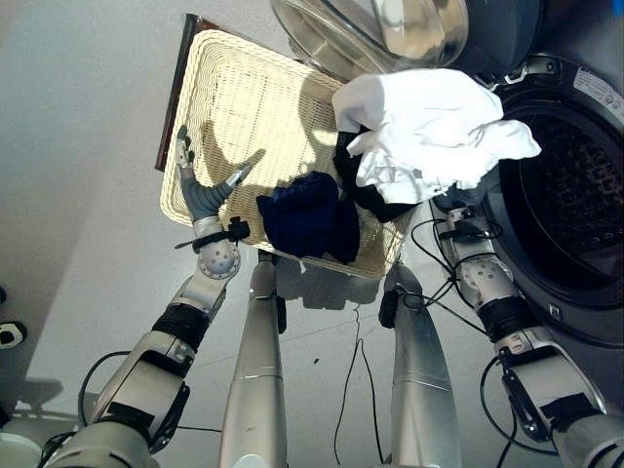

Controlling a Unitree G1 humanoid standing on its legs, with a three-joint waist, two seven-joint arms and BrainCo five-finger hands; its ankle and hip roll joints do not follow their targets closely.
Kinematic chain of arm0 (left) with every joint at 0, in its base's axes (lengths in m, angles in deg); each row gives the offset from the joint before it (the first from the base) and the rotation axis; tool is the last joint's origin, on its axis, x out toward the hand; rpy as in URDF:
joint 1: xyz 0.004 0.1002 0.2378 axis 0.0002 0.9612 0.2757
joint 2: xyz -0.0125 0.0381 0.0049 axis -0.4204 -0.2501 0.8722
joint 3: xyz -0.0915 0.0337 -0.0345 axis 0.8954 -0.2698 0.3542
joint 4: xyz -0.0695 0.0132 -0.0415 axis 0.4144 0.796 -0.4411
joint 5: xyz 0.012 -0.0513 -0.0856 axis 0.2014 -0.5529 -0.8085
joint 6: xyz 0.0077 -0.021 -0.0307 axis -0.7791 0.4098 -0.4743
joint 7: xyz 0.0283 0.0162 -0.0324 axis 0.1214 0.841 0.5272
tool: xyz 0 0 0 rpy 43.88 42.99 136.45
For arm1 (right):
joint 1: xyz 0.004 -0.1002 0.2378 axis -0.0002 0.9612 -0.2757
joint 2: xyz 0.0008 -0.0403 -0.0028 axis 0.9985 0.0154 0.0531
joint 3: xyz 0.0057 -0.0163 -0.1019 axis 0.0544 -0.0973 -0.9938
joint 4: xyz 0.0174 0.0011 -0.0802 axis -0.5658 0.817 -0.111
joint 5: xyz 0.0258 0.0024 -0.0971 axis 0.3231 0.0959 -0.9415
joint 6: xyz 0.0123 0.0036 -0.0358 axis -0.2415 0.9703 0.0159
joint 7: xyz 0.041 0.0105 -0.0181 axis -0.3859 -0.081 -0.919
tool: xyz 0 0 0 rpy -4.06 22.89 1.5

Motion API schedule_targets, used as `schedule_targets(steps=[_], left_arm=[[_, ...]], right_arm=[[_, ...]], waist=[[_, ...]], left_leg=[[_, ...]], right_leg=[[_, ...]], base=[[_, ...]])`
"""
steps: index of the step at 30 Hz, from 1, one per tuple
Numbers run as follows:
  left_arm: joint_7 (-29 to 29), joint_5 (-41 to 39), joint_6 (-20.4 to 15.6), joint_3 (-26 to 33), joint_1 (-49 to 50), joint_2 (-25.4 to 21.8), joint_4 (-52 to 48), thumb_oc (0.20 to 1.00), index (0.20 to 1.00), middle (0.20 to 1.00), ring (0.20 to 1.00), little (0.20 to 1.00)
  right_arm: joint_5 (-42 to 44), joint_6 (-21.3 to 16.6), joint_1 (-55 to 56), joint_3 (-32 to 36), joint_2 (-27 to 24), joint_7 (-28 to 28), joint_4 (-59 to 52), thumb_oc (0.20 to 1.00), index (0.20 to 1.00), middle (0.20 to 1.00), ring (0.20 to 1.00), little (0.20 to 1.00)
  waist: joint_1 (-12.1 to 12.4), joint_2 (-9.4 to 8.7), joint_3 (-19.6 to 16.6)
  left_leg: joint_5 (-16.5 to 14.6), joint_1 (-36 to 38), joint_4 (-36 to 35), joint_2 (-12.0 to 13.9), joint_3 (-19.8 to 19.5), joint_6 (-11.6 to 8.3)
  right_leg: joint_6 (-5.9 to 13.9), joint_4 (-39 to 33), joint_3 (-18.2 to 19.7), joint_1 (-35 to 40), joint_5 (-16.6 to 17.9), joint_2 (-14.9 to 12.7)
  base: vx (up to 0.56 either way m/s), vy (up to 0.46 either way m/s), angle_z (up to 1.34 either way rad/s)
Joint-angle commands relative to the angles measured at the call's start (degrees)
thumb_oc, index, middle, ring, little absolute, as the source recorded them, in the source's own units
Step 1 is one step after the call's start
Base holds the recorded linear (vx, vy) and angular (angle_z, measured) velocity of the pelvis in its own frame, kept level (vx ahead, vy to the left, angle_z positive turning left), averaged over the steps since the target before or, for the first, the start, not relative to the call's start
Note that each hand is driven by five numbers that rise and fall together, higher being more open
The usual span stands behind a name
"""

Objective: Put the clothes into the washing machine.

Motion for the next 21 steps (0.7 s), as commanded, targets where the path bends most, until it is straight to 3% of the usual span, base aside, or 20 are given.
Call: schedule_targets(steps=[1, 5, 12, 17, 20, 21], left_arm=[[0.34, -1.72, -1.98, 1.89, -3.43, -1.46, 1.33, 1.0, 1.0, 1.0, 1.0, 1.0], [-1.0, -1.7, -2.37, 2.41, -4.97, -1.79, 6.76, 1.0, 1.0, 1.0, 1.0, 1.0], [-2.02, -2.18, -2.98, 2.81, -6.59, -2.3, 10.67, 1.0, 1.0, 1.0, 1.0, 1.0], [-2.21, -2.55, -2.52, 2.49, -6.84, -2.56, 11.85, 1.0, 1.0, 1.0, 1.0, 1.0], [-2.11, -2.72, -2.56, 1.46, -5.83, -2.9, 12.39, 1.0, 1.0, 1.0, 1.0, 1.0], [-2.11, -2.72, -2.56, 1.46, -5.83, -2.9, 12.39, 1.0, 1.0, 1.0, 1.0, 1.0]], right_arm=[[4.41, 1.46, -0.43, 1.94, -3.41, -4.49, -0.79, 0.2, 0.2, 0.2, 0.2, 0.2], [6.92, 2.45, -1.83, 4.49, -4.55, -3.39, 8.91, 0.2, 0.2, 0.2, 0.2, 0.2], [8.71, -1.5, -3.2, 8.49, -5.93, 0.35, 14.7, 0.2, 0.2, 0.2, 0.2, 0.2], [7.81, -11.28, -4.6, 11.67, -7.45, 12.41, 16.32, 0.2, 0.2, 0.2, 0.2, 0.2], [5.49, -22.07, -6.83, 14.19, -11.54, 23.47, 17.34, 0.2, 0.2, 0.2, 0.2, 0.2], [5.49, -22.07, -6.83, 14.19, -11.54, 23.47, 17.34, 0.2, 0.2, 0.2, 0.2, 0.2]], waist=[[-0.77, 0.74, -0.22], [-1.03, 0.94, -0.22], [-1.46, 1.35, -0.22], [-1.63, 1.44, -0.22], [-1.53, 1.34, -0.22], [-1.53, 1.34, -0.22]], left_leg=[[2.86, -2.17, 0.33, -3.78, 0.66, 4.72], [2.78, -1.96, 0.29, -3.31, 1.08, 4.55], [3.28, -3.0, 0.22, -3.1, 1.38, 4.51], [2.94, -3.09, 0.19, -2.84, 1.52, 4.38], [1.77, -2.25, 0.84, -2.55, 1.4, 4.19], [1.77, -2.25, 0.84, -2.55, 1.4, 4.19]], right_leg=[[0.61, -5.63, -4.53, 2.27, 6.41, 3.79], [0.45, -5.63, -4.29, 2.51, 6.19, 3.86], [0.19, -5.97, -3.87, 1.56, 6.75, 3.91], [0.14, -6.16, -3.73, 1.51, 6.56, 4.05], [0.25, -5.79, -3.73, 2.51, 5.87, 4.3], [0.25, -5.79, -3.73, 2.51, 5.87, 4.3]], base=[[0.0, 0.029, -0.08], [0.0, 0.021, -0.08], [0.0, 0.013, -0.04], [0.0, 0.004, -0.02], [0.0, -0.012, -0.01], [-0.02, -0.063, -0.01]])
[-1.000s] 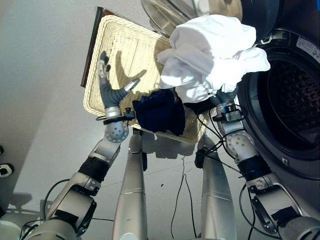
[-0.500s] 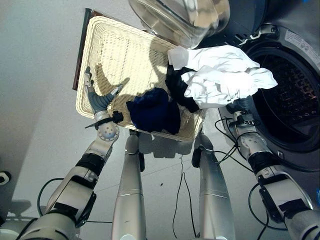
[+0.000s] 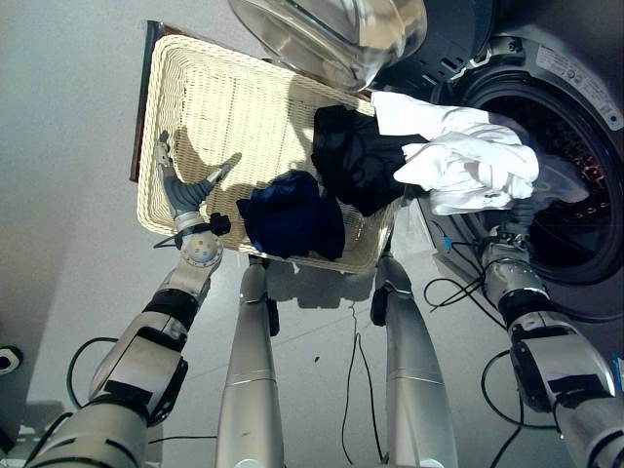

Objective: Put the clothes into the washing machine.

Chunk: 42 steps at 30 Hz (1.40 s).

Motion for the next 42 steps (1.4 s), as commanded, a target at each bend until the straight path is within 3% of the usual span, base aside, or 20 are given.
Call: schedule_targets(steps=[1, 2, 4, 5, 6, 7, 8, 9, 11, 14, 17, 19, 21, 23, 25, 29, 32, 36, 42], left_arm=[[1.21, -0.58, -2.01, 0.91, 0.05, -2.16, 0.06, 1.0, 1.0, 1.0, 1.0, 1.0], [1.44, -0.45, -1.83, 0.55, 0.72, -2.53, -0.39, 1.0, 1.0, 1.0, 1.0, 1.0], [0.91, -1.2, -1.4, 0.5, 2.41, -5.08, -1.97, 1.0, 1.0, 1.0, 1.0, 1.0], [0.78, -1.28, -1.25, 0.63, 2.78, -5.4, -2.18, 1.0, 1.0, 1.0, 1.0, 1.0], [0.59, -1.6, -0.94, 0.85, 3.31, -6.22, -2.59, 1.0, 1.0, 1.0, 1.0, 1.0], [0.28, -1.89, -0.71, 1.03, 3.43, -6.78, -2.7, 1.0, 1.0, 1.0, 1.0, 1.0], [-0.07, -1.88, -0.58, 1.2, 3.6, -7.06, -2.6, 1.0, 1.0, 1.0, 1.0, 1.0], [-0.36, -2.0, -0.46, 1.27, 3.6, -7.3, -2.61, 1.0, 1.0, 1.0, 1.0, 1.0], [-3.6, -2.49, 0.39, 1.64, 2.5, -8.86, -1.97, 1.0, 1.0, 1.0, 1.0, 1.0], [-8.88, -2.66, -0.13, 0.83, 1.56, -9.4, -0.98, 1.0, 1.0, 1.0, 1.0, 1.0], [-11.07, -1.98, 0.15, -1.15, 1.0, -8.92, -1.75, 1.0, 1.0, 1.0, 1.0, 1.0], [-12.11, -2.57, 0.8, -3.72, 0.12, -8.59, -3.24, 1.0, 1.0, 1.0, 1.0, 1.0], [-12.2, -2.63, 1.12, -4.42, -0.61, -8.73, -3.84, 1.0, 1.0, 1.0, 1.0, 1.0], [-12.74, -3.45, 0.71, -5.76, -1.0, -8.49, -3.95, 1.0, 1.0, 1.0, 1.0, 1.0], [-12.53, -3.39, 0.85, -6.88, -1.43, -8.01, -4.68, 1.0, 1.0, 1.0, 1.0, 1.0], [-16.52, -5.1, 1.72, -9.25, -3.48, -7.34, -6.49, 1.0, 1.0, 1.0, 1.0, 1.0], [-19.83, -5.76, 1.45, -10.84, -4.7, -7.49, -6.76, 1.0, 1.0, 1.0, 1.0, 1.0], [-24.1, -5.86, 1.14, -12.88, -5.29, -7.44, -7.39, 1.0, 1.0, 1.0, 1.0, 1.0], [-30.45, 1.34, 2.79, -17.34, -6.32, -8.24, -8.11, 1.0, 1.0, 1.0, 1.0, 1.0]], right_arm=[[-4.12, -19.86, -3.18, 4.29, -11.58, 12.95, -2.6, 0.2, 0.2, 0.2, 0.2, 0.2], [-5.52, -23.09, -3.7, 4.1, -12.83, 15.6, -3.22, 0.2, 0.2, 0.2, 0.2, 0.2], [-15.22, -33.61, -7.0, 3.9, -19.16, 30.19, -6.84, 0.2, 0.2, 0.2, 0.2, 0.2], [-16.76, -34.42, -7.04, 4.1, -19.84, 32.31, -7.42, 0.2, 0.2, 0.2, 0.2, 0.2], [-19.5, -35.41, -6.72, 5.02, -21.32, 36.55, -8.58, 0.485, 0.485, 0.485, 0.485, 0.485], [-22.06, -35.15, -6.37, 5.81, -22.39, 38.78, -9.19, 0.956, 0.956, 0.956, 0.956, 0.956], [-24.14, -34.45, -6.03, 6.24, -23.2, 39.47, -9.31, 1.0, 1.0, 1.0, 1.0, 1.0], [-25.29, -33.89, -5.91, 6.4, -23.69, 40.41, -9.61, 1.0, 1.0, 1.0, 1.0, 1.0], [-28.51, -28.76, -6.32, 6.49, -26.73, 40.87, -8.85, 1.0, 1.0, 1.0, 1.0, 1.0], [-26.11, -23.7, -6.81, 6.15, -29.08, 37.03, -3.41, 1.0, 1.0, 1.0, 1.0, 1.0], [-34.2, -19.43, -7.49, 3.65, -29.23, 39.12, 0.14, 1.0, 1.0, 1.0, 1.0, 1.0], [-45.81, -13.78, -9.46, -1.35, -28.72, 47.25, 3.28, 1.0, 1.0, 1.0, 1.0, 1.0], [-46.8, -11.81, -10.83, -3.68, -28.94, 50.68, 4.34, 1.0, 1.0, 1.0, 1.0, 1.0], [-57.1, -4.08, -12.07, -8.1, -28.86, 57.73, 9.0, 1.0, 1.0, 1.0, 1.0, 1.0], [-62.37, 0.16, -13.56, -11.45, -28.79, 60.28, 11.22, 1.0, 1.0, 1.0, 1.0, 1.0], [-82.87, 12.52, -18.81, -20.86, -28.01, 65.54, 11.25, 1.0, 1.0, 1.0, 1.0, 1.0], [-86.75, 14.62, -20.95, -24.43, -27.56, 66.06, 10.12, 1.0, 1.0, 1.0, 1.0, 1.0], [-94.47, 14.68, -20.74, -26.46, -26.27, 66.77, 7.62, 1.0, 1.0, 1.0, 1.0, 1.0], [-100.35, 14.08, -17.82, -27.6, -24.35, 67.94, 3.27, 1.0, 1.0, 1.0, 1.0, 1.0]], waist=[[-0.06, 0.92, -0.24], [-0.01, 0.72, -0.24], [-0.13, -0.29, -0.24], [-0.27, -0.44, -0.24], [-0.61, -0.88, -0.24], [-0.85, -1.28, -0.24], [-1.0, -1.64, -0.24], [-1.02, -1.82, -0.24], [-1.12, -2.91, -0.24], [-0.86, -3.16, -0.24], [-0.26, -2.68, -0.24], [0.44, -1.94, -0.24], [0.62, -1.68, -0.24], [1.16, -1.09, -0.24], [1.5, -0.8, -0.24], [1.97, 0.05, -0.24], [1.99, 0.56, -0.24], [1.88, 1.39, -0.24], [1.5, 2.52, -0.24]], left_leg=[[1.88, -3.15, 1.28, -3.69, -0.64, 4.39], [1.31, -2.68, 1.37, -3.61, -0.84, 4.36], [1.1, -2.22, 0.66, -3.36, -1.43, 4.31], [0.99, -2.02, 0.54, -3.2, -1.4, 4.28], [1.0, -1.76, 0.32, -2.91, -1.4, 4.18], [1.18, -1.73, 0.2, -2.76, -1.43, 4.14], [1.07, -1.42, 0.21, -2.62, -1.44, 4.14], [1.02, -1.25, 0.25, -2.6, -1.5, 4.16], [1.0, -0.65, 0.1, -2.57, -1.91, 4.43], [1.0, -0.65, 0.26, -2.96, -2.37, 4.52], [1.06, -0.79, 0.46, -3.61, -2.66, 4.75], [1.15, -0.95, 0.28, -4.26, -2.82, 5.03], [1.69, -1.72, 0.31, -4.74, -3.05, 5.19], [1.11, -1.22, 0.36, -4.87, -3.11, 5.32], [1.23, -1.59, 0.24, -5.06, -3.12, 5.5], [1.27, -2.32, 0.14, -5.55, -3.0, 5.98], [1.27, -2.61, 0.02, -5.68, -2.73, 6.11], [1.29, -2.8, -0.28, -5.88, -2.25, 6.34], [1.14, -3.16, -0.08, -5.88, -1.18, 6.42]], right_leg=[[0.44, -3.42, -4.74, 1.87, 4.26, 3.21], [0.53, -3.41, -4.76, 2.38, 3.84, 3.33], [0.71, -4.69, -4.84, 3.06, 4.28, 3.62], [0.76, -4.85, -4.8, 3.29, 4.28, 3.72], [0.84, -5.13, -4.72, 3.63, 4.41, 3.89], [0.89, -5.24, -4.72, 3.73, 4.6, 3.97], [0.92, -5.16, -4.77, 4.06, 4.54, 4.08], [0.91, -5.18, -4.73, 4.21, 4.54, 4.13], [0.85, -5.5, -4.65, 4.99, 4.52, 4.24], [0.83, -5.61, -4.74, 5.14, 4.69, 4.1], [0.86, -5.61, -5.11, 5.08, 4.96, 3.76], [0.96, -5.89, -5.5, 4.91, 5.21, 3.44], [0.84, -6.14, -5.57, 4.18, 5.8, 3.3], [1.05, -5.99, -5.83, 4.68, 5.37, 3.19], [1.12, -6.08, -6.16, 4.45, 5.49, 3.01], [1.34, -6.11, -6.66, 3.69, 5.65, 2.65], [1.39, -6.18, -6.79, 3.35, 5.53, 2.47], [1.43, -5.97, -6.69, 2.76, 5.4, 2.36], [1.46, -5.53, -6.34, 1.97, 4.98, 2.12]], base=[[-0.01, -0.068, -0.02], [-0.02, -0.095, -0.03], [-0.03, -0.076, -0.04], [-0.03, -0.054, -0.07], [-0.01, -0.022, -0.12], [-0.01, -0.025, -0.12], [0.0, -0.018, -0.12], [0.0, -0.015, -0.07], [-0.01, -0.023, -0.07], [0.01, -0.024, -0.02], [0.01, -0.023, 0.05], [0.0, -0.029, 0.05], [0.0, -0.013, 0.02], [0.01, -0.031, 0.06], [-0.01, -0.028, 0.05], [-0.02, -0.015, 0.09], [-0.01, 0.004, 0.03], [-0.01, 0.018, 0.01], [-0.01, 0.045, 0.04]])
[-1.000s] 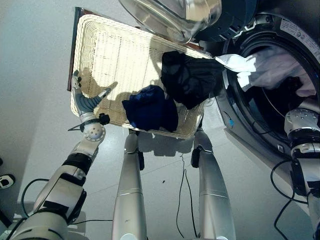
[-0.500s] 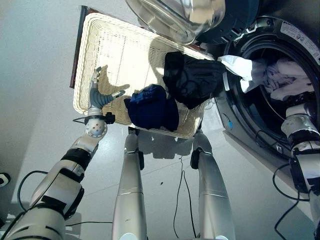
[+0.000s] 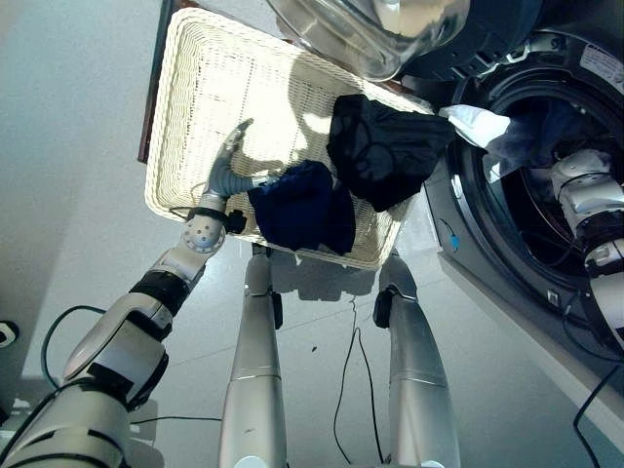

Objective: Put the clothes into the washing machine.

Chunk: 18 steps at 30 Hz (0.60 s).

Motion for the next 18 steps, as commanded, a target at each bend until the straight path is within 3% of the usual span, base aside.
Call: schedule_targets(steps=[1, 6, 12, 18], left_arm=[[-3.34, 7.21, -0.09, -0.77, -0.74, -0.56, -2.84, 1.0, 1.0, 1.0, 1.0, 1.0], [-6.3, 12.07, 2.75, -5.75, -2.31, -2.65, -4.37, 1.0, 1.0, 1.0, 1.0, 1.0], [-14.92, 14.99, 10.35, -12.7, -5.0, -4.97, -8.61, 1.0, 1.0, 1.0, 1.0, 1.0], [-20.85, 17.26, 15.7, -16.51, -5.9, -5.92, -10.72, 1.0, 1.0, 1.0, 1.0, 1.0]], right_arm=[[-3.06, -1.37, 2.83, -1.94, -4.52, 3.01, 0.53, 1.0, 1.0, 1.0, 1.0, 1.0], [-2.68, -3.32, 5.53, -1.0, -3.93, 3.31, 1.4, 1.0, 1.0, 1.0, 1.0, 1.0], [-4.22, -3.81, 7.65, -0.26, -2.75, 4.32, 0.85, 1.0, 1.0, 1.0, 1.0, 1.0], [-4.9, -4.14, 8.13, -0.17, -2.24, 4.79, -0.19, 1.0, 1.0, 1.0, 1.0, 1.0]], waist=[[-0.36, 2.65, -0.88], [-0.59, 3.43, -0.88], [-1.17, 4.14, -0.88], [-1.45, 4.28, -0.88]], left_leg=[[-0.38, -1.32, 1.48, -5.14, 2.36, 6.64], [-0.47, -1.61, 1.64, -5.09, 2.86, 6.72], [-0.71, -2.19, 1.92, -4.94, 3.58, 6.9], [-0.74, -2.45, 2.0, -4.87, 3.88, 6.91]], right_leg=[[1.2, -0.42, -3.71, 0.64, 1.82, 2.36], [1.27, -0.2, -3.37, 0.13, 1.81, 2.3], [1.39, 0.06, -2.85, -0.83, 1.96, 2.36], [1.53, 0.07, -2.59, -1.15, 2.13, 2.6]], base=[[-0.01, 0.037, 0.04], [0.0, 0.008, 0.01], [0.0, 0.0, 0.0], [0.0, -0.001, 0.01]])
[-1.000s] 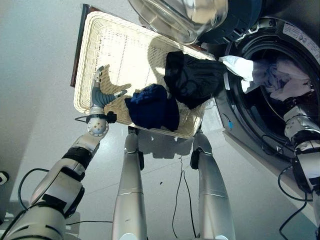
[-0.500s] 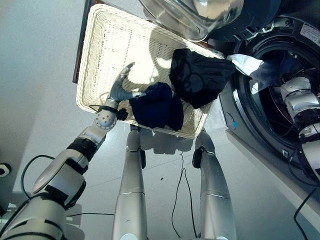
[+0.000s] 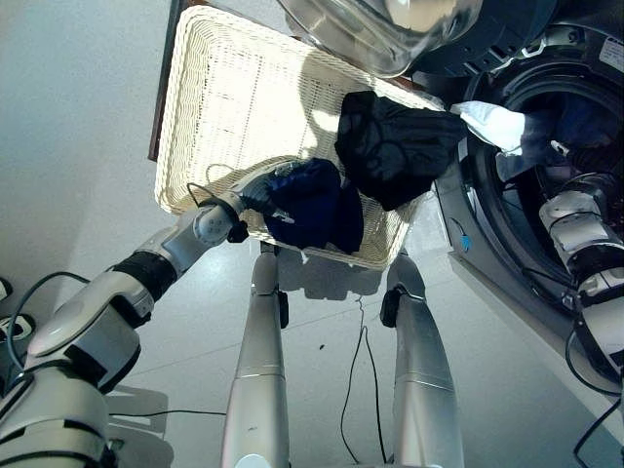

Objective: Put the clothes into the washing machine.

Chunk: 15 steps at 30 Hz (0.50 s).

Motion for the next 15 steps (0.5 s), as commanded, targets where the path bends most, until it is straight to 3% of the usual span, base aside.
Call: schedule_targets(steps=[1, 15], left_arm=[[-5.99, 3.86, 4.29, -1.9, 1.84, 2.72, -1.93, 1.0, 1.0, 1.0, 1.0, 1.0], [-4.37, 11.65, 6.64, -3.48, 1.87, 7.06, 4.98, 1.0, 1.0, 1.0, 1.0, 1.0]], right_arm=[[-2.72, -1.76, -0.35, -0.1, -3.35, 2.8, -1.5, 1.0, 1.0, 1.0, 1.0, 1.0], [-2.94, -1.62, -1.47, -1.35, -0.29, 4.38, -4.76, 1.0, 1.0, 1.0, 1.0, 1.0]], waist=[[-2.63, 3.38, -0.79], [-3.44, 1.87, -0.79]], left_leg=[[-1.28, -2.35, 3.26, -4.52, 2.94, 6.51], [-1.49, -3.09, 3.43, -4.23, 2.92, 6.36]], right_leg=[[0.97, -0.77, -3.34, 0.31, 3.06, 3.19], [0.92, -0.83, -3.12, -0.22, 3.02, 3.9]], base=[[0.0, -0.005, 0.05], [0.0, -0.001, 0.01]])
